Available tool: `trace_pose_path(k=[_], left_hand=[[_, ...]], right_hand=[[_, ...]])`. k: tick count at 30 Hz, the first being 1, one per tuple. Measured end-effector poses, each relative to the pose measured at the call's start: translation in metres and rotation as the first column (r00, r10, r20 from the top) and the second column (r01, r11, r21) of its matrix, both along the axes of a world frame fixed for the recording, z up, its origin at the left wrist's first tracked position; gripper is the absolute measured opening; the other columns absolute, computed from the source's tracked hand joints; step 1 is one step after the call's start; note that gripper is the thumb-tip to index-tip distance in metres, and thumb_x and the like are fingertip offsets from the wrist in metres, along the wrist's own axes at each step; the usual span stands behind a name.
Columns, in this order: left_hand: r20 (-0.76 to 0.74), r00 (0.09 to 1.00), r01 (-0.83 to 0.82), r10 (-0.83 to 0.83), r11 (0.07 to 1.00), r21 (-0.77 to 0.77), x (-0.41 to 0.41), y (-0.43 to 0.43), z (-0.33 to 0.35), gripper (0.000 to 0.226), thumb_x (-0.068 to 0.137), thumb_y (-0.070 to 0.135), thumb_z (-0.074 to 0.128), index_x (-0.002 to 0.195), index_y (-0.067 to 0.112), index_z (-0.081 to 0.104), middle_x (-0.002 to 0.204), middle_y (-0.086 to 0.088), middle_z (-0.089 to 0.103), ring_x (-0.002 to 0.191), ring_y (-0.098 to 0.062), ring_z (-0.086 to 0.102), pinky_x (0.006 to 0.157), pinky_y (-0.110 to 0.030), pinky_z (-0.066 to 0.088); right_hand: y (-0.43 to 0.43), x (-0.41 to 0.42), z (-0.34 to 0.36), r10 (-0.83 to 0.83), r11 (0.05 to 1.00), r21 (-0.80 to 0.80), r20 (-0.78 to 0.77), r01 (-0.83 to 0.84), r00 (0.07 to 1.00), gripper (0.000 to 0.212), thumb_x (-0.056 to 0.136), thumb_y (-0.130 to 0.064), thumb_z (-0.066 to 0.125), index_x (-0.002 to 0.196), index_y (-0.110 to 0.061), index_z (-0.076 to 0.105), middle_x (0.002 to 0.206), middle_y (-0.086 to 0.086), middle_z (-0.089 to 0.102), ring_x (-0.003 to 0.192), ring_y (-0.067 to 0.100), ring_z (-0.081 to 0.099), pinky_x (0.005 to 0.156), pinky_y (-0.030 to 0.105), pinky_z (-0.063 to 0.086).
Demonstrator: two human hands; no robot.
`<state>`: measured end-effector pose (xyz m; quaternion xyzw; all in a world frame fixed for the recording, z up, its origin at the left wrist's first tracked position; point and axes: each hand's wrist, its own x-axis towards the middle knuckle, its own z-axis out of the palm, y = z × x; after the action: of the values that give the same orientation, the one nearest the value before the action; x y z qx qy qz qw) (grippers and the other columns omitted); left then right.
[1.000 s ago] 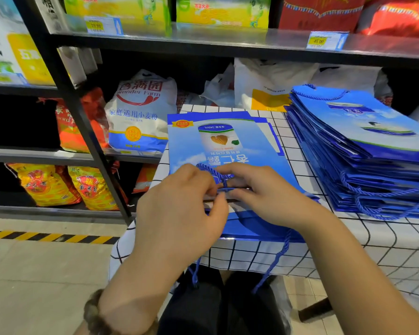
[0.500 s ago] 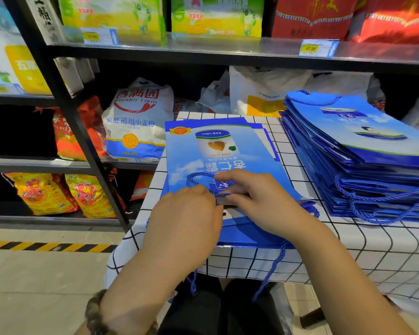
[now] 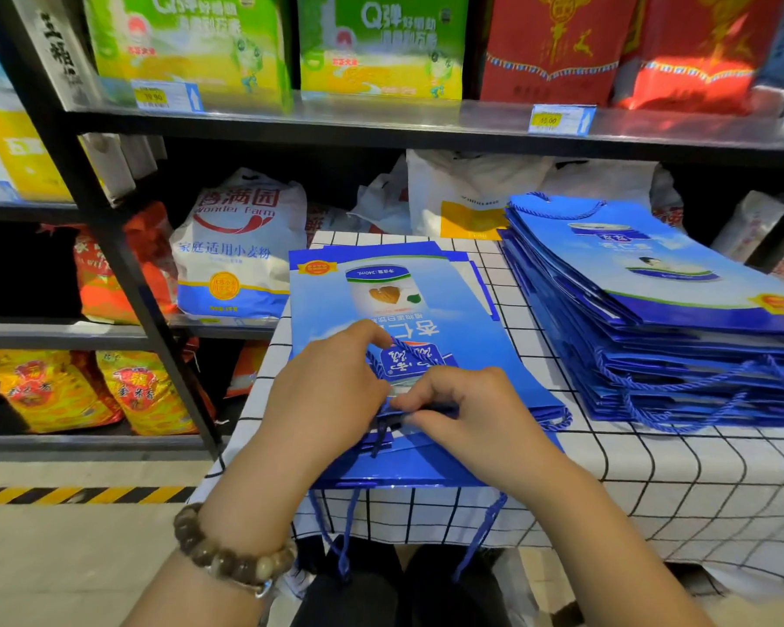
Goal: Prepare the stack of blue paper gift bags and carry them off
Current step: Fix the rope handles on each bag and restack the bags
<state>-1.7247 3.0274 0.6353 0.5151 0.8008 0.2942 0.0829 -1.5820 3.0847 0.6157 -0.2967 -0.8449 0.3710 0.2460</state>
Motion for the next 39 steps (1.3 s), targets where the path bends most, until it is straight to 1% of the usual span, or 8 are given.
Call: trace_pose_path(k=[7, 12, 16, 20, 25, 29, 34, 39], left_hand=[[-0.204, 0.978, -0.012, 0.029, 0.996, 0.083, -0.004, -0.002, -0.001, 0.018, 0.091, 0.028, 0.050, 0.108, 0.033, 0.050, 0.097, 0.005, 0.065, 0.094, -0.022, 0.056, 0.070, -0.033, 0.042], [0.232, 0.971, 0.054, -0.061, 0.998, 0.034, -0.038, -0.012, -0.002, 0.044, 0.089, -0.003, 0.038, 0.085, 0.036, 0.060, 0.091, 0.010, 0.068, 0.093, -0.008, 0.062, 0.085, -0.024, 0.048], [0.234, 0.914, 0.346, -0.331, 0.938, -0.022, -0.049, -0.027, 0.000, 0.078, 0.079, -0.021, 0.041, 0.086, 0.054, 0.060, 0.112, 0.039, 0.050, 0.111, 0.019, 0.041, 0.077, 0.007, 0.033], [0.180, 0.896, 0.397, -0.406, 0.914, 0.086, -0.052, -0.024, -0.004, 0.055, 0.085, 0.010, 0.065, 0.092, 0.064, 0.059, 0.108, 0.052, 0.047, 0.123, 0.021, 0.030, 0.106, -0.014, 0.030], [0.256, 0.934, 0.173, -0.248, 0.944, 0.280, -0.053, -0.012, -0.011, 0.017, 0.088, 0.022, 0.062, 0.077, 0.033, 0.068, 0.075, 0.025, 0.067, 0.072, 0.008, 0.057, 0.066, -0.012, 0.043], [0.455, 0.883, -0.052, -0.117, 0.939, 0.341, -0.054, -0.007, -0.014, 0.017, 0.090, 0.025, 0.058, 0.075, 0.020, 0.064, 0.073, 0.013, 0.067, 0.071, -0.007, 0.056, 0.067, -0.029, 0.043], [0.531, 0.847, -0.231, -0.033, 0.877, 0.422, -0.056, -0.005, -0.006, 0.030, 0.096, 0.018, 0.047, 0.068, 0.006, 0.049, 0.068, -0.001, 0.051, 0.064, -0.011, 0.046, 0.059, -0.025, 0.036], [0.654, 0.753, -0.344, -0.078, 0.800, 0.492, -0.053, 0.002, 0.014, 0.031, 0.097, 0.023, 0.044, 0.068, 0.013, 0.043, 0.065, 0.006, 0.047, 0.061, -0.011, 0.041, 0.057, -0.030, 0.029]], right_hand=[[0.001, 0.002, 0.004, 0.032, 0.999, 0.024, 0.020, -0.032, 0.999, 0.037, 0.078, -0.012, 0.068, 0.063, -0.044, 0.059, 0.066, -0.032, 0.062, 0.079, -0.001, 0.064, 0.083, 0.033, 0.053], [0.005, 0.011, 0.011, 0.012, 1.000, -0.018, -0.068, -0.013, 0.998, 0.035, 0.082, -0.005, 0.064, 0.070, -0.038, 0.061, 0.069, -0.026, 0.065, 0.077, -0.001, 0.064, 0.079, 0.020, 0.051], [0.013, 0.016, 0.027, -0.051, 0.987, -0.161, -0.220, 0.015, 0.974, 0.035, 0.080, 0.004, 0.063, 0.070, -0.030, 0.063, 0.059, -0.012, 0.065, 0.059, 0.004, 0.055, 0.062, 0.012, 0.043], [0.016, 0.014, 0.041, -0.085, 0.978, -0.208, -0.312, 0.019, 0.946, 0.031, 0.080, 0.007, 0.062, 0.073, -0.024, 0.063, 0.053, -0.010, 0.062, 0.053, 0.003, 0.050, 0.055, 0.010, 0.040], [0.004, 0.009, 0.046, -0.051, 0.995, 0.061, -0.358, 0.077, 0.932, 0.026, 0.083, -0.005, 0.064, 0.076, -0.031, 0.063, 0.073, -0.021, 0.067, 0.074, -0.003, 0.061, 0.066, 0.006, 0.044], [0.009, 0.017, 0.045, -0.090, 0.808, 0.423, -0.598, 0.409, 0.796, 0.014, 0.082, -0.018, 0.059, 0.096, -0.020, 0.060, 0.095, -0.009, 0.064, 0.093, 0.006, 0.060, 0.084, 0.013, 0.045], [0.030, 0.016, 0.029, -0.430, 0.844, 0.013, -0.581, 0.537, 0.691, 0.066, 0.076, -0.027, 0.072, 0.130, -0.031, 0.036, 0.138, -0.012, 0.039, 0.130, 0.002, 0.035, 0.106, 0.016, 0.029], [0.055, 0.000, 0.017, -0.349, 0.936, -0.224, -0.470, 0.274, 0.811, 0.036, 0.077, -0.010, 0.071, 0.103, -0.028, 0.055, 0.106, -0.010, 0.065, 0.101, 0.011, 0.061, 0.088, 0.028, 0.047]])
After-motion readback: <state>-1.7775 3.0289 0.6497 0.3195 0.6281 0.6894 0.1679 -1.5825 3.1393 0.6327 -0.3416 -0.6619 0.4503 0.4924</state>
